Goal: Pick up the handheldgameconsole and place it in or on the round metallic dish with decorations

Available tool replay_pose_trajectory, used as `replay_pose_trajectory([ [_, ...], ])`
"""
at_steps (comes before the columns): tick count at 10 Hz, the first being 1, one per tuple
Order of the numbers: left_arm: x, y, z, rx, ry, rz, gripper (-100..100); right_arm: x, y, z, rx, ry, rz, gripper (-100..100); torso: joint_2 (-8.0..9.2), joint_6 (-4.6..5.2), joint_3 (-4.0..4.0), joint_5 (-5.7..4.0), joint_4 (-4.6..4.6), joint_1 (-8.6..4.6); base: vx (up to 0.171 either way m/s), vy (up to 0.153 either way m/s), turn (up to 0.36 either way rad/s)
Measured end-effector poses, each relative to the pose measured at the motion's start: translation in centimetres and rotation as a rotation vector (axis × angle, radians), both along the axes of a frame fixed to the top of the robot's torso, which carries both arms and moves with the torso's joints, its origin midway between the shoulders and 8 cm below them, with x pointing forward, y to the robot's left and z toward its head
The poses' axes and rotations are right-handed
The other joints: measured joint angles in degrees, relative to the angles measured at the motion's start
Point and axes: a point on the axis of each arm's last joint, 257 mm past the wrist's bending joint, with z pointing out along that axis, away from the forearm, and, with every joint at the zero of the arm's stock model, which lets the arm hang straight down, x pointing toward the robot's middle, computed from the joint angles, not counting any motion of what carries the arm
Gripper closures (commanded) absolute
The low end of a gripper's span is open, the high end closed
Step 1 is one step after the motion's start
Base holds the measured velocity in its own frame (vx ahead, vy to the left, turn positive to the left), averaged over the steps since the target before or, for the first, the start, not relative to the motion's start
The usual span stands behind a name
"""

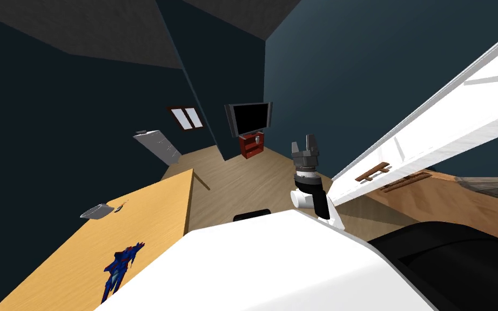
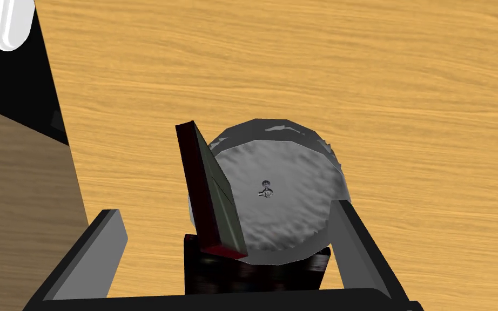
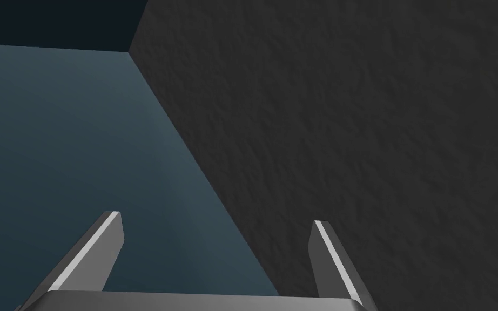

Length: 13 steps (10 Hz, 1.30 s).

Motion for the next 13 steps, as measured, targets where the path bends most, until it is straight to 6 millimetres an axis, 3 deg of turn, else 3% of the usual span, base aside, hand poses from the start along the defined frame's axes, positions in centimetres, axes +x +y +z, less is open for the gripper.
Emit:
replay_pose_trajectory([
  [2,1.3,-0.1,-0.2,-0.011,-0.017,-0.023,-100,0.0,0.0,0.0,0.000,0.000,0.000,0,0.33,-0.02,0.20,-0.02,0.08,-0.09,0.044,0.025,0.124],
  [4,1.6,0.7,0.7,0.001,-0.003,-0.078,-100,0.0,0.0,0.0,0.000,0.000,0.000,0,-0.18,-0.09,-0.09,0.02,-0.03,0.10,0.124,0.047,0.316],
  [8,5.1,1.0,1.1,0.001,-0.028,-0.206,-100,0.0,0.0,0.0,0.000,0.000,0.000,0,-0.02,0.01,-0.02,0.01,-0.01,0.05,0.124,0.036,0.325],
  [13,8.4,2.9,3.0,0.031,-0.020,-0.392,-100,0.0,0.0,0.0,0.000,0.000,0.000,0,-0.16,-0.05,-0.09,0.01,-0.04,0.04,0.117,0.015,0.280],
])
